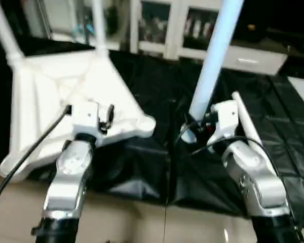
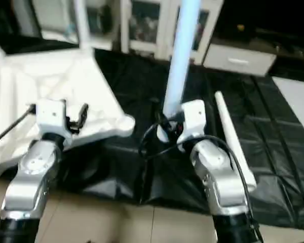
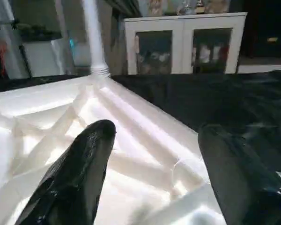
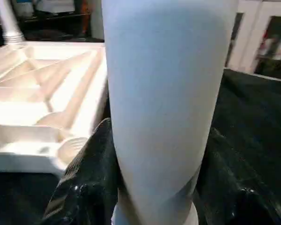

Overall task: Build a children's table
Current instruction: Pick table leg

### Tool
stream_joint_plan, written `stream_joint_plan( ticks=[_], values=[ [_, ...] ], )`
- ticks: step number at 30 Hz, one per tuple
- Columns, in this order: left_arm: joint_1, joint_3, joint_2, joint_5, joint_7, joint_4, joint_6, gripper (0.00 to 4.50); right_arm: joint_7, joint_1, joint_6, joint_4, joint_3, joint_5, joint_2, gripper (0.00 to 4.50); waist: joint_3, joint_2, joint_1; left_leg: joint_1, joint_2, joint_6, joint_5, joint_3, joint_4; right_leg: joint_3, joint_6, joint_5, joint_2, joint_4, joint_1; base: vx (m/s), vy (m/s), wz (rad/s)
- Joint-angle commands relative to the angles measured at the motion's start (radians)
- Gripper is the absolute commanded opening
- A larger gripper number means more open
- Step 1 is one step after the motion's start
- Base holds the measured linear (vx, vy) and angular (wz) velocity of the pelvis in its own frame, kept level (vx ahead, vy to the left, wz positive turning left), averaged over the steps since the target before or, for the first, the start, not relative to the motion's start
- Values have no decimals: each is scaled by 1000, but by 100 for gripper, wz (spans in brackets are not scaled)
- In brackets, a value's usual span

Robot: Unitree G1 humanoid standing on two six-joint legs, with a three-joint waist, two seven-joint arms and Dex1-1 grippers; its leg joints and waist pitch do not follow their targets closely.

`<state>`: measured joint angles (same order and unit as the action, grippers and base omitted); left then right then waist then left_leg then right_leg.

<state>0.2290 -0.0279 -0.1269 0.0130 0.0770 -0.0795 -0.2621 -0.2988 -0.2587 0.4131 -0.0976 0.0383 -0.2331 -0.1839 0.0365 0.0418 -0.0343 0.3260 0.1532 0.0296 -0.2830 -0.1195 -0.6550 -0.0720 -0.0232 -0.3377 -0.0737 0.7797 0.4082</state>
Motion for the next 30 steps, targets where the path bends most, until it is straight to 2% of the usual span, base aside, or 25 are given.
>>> stream_joint_plan(
  ticks=[1,2,3,4,5,6,7,8,9,10,11,12,13,14,15,16,17,18,19,20,21,23,25,26,30],
  values=[
    [15,43,18,-10,13,8,-6,330,-1,15,-3,-14,-38,-2,-28,187,-58,0,21,-88,94,-426,245,30,100,32,12,213,-33,-93,56,134,-29,-2],
    [16,43,17,-9,14,8,-6,330,-1,15,-3,-15,-37,-3,-27,187,-51,25,19,-54,40,-364,114,-15,93,51,46,249,-42,-162,14,116,-83,1],
    [17,42,16,-9,16,9,-6,330,-1,15,-3,-15,-37,-3,-26,187,-54,78,-20,21,-56,-252,-114,-42,2,157,67,-53,-106,-250,-101,138,-95,-1],
    [17,41,16,-9,17,9,-6,330,-1,15,-3,-14,-36,-4,-25,187,-55,65,-44,72,-43,-159,-77,7,-84,199,173,-274,-183,-268,-169,138,-95,-1],
    [17,41,16,-9,17,9,-6,330,-1,15,-3,-14,-36,-4,-25,187,-57,58,-49,78,-35,-106,-36,17,-92,187,202,-301,-175,-263,-173,138,-67,-8],
    [15,37,13,-9,20,10,-6,330,-3,18,-4,-14,-32,-2,-22,187,-46,46,-43,97,-21,-47,15,31,-94,169,265,-270,-179,-265,-176,116,-35,-6],
    [14,35,12,-9,21,10,-6,330,-5,19,-4,-15,-31,-2,-21,187,-36,29,-39,92,0,-26,48,32,-69,138,326,-260,-171,-282,-162,116,-35,-6],
    [10,31,9,-10,23,8,-7,330,-11,22,-4,-16,-23,1,-21,187,-30,3,-31,69,28,-41,75,28,6,83,322,-314,-129,-290,-144,120,12,0],
    [7,27,6,-11,26,8,-7,330,-18,24,-2,-20,-16,0,-21,187,-24,-16,-24,57,37,-47,69,22,51,50,296,-346,-99,-294,-143,145,86,-5],
    [4,24,4,-12,28,7,-8,330,-23,25,-1,-23,-12,-1,-22,187,-19,-52,15,9,86,-45,-157,60,134,-5,207,-274,-5,-226,-110,145,86,-5],
    [2,23,2,-12,29,5,-8,330,-24,26,1,-27,-10,-2,-22,187,-48,-67,49,-94,135,-84,-294,134,158,-12,163,-125,13,-122,-46,162,103,-3],
    [-1,21,1,-13,30,3,-9,330,-27,28,2,-31,-7,-3,-23,187,-52,-63,54,-114,149,-130,-295,153,158,-9,132,-67,5,-98,-26,150,48,9],
    [-4,16,1,-19,32,0,-17,330,-32,27,4,-37,-5,-8,-24,187,-49,-61,51,-123,146,-237,-224,147,147,-6,58,-2,-2,-73,6,150,48,9],
    [-16,6,-11,-48,65,2,-41,330,-47,26,11,-51,-6,-23,-28,187,-46,-46,56,-113,136,-330,-125,132,137,3,20,60,-16,-71,25,128,11,9],
    [-30,1,-26,-89,119,0,-42,330,-57,27,12,-56,-7,-30,-33,187,-53,-36,60,-119,126,-375,-18,123,121,14,15,106,-26,-82,42,111,-20,2],
    [-36,-1,-32,-106,143,-1,-41,348,-61,28,12,-58,-8,-32,-35,187,-61,-3,60,-74,73,-392,198,83,76,55,37,246,-61,-151,25,111,-20,2],
    [-53,-12,-59,-157,212,-5,-51,365,-72,28,13,-64,-11,-39,-43,187,-64,30,22,28,-22,-302,206,17,21,119,83,410,-111,-194,-63,108,-78,6],
    [-62,-19,-76,-185,248,-6,-60,365,-79,28,15,-68,-13,-42,-47,187,-64,42,10,63,-28,-252,162,16,9,153,114,458,-149,-206,-108,103,-94,3],
    [-71,-24,-96,-209,284,-10,-74,365,-88,30,16,-75,-14,-47,-51,187,-79,30,0,88,-5,-147,226,35,27,142,163,742,-150,-158,-144,103,-94,3],
    [-81,-27,-137,-233,343,-13,-106,371,-107,29,20,-83,-16,-58,-58,187,-78,14,7,80,-1,-92,351,32,54,101,178,1013,-89,-125,-130,76,-72,-6],
    [-88,-27,-165,-246,380,-17,-127,385,-119,31,22,-90,-16,-65,-62,187,-78,8,8,63,-3,-77,376,27,53,90,180,1048,-63,-129,-117,26,-68,0],
    [-105,-23,-234,-254,462,-11,-157,408,-152,29,33,-105,-19,-95,-69,187,-68,-8,16,41,17,-59,335,31,67,76,212,871,-49,-144,-102,13,-34,0],
    [-115,-18,-301,-256,541,2,-176,414,-178,24,42,-113,-22,-121,-77,187,-51,-18,18,20,49,-31,128,30,90,72,282,407,-56,-179,-85,0,0,0],
    [-110,-25,-333,-280,585,3,-208,431,-201,12,48,-111,-24,-133,-88,187,-42,-26,17,14,57,-20,31,28,102,71,302,259,-59,-188,-83,0,0,0],
    [-92,-32,-401,-322,667,10,-265,443,-253,-11,63,-104,-23,-162,-116,187,-15,-24,6,-4,64,44,-262,7,119,82,257,-180,-69,-229,-59,-83,13,5]
  ],
)
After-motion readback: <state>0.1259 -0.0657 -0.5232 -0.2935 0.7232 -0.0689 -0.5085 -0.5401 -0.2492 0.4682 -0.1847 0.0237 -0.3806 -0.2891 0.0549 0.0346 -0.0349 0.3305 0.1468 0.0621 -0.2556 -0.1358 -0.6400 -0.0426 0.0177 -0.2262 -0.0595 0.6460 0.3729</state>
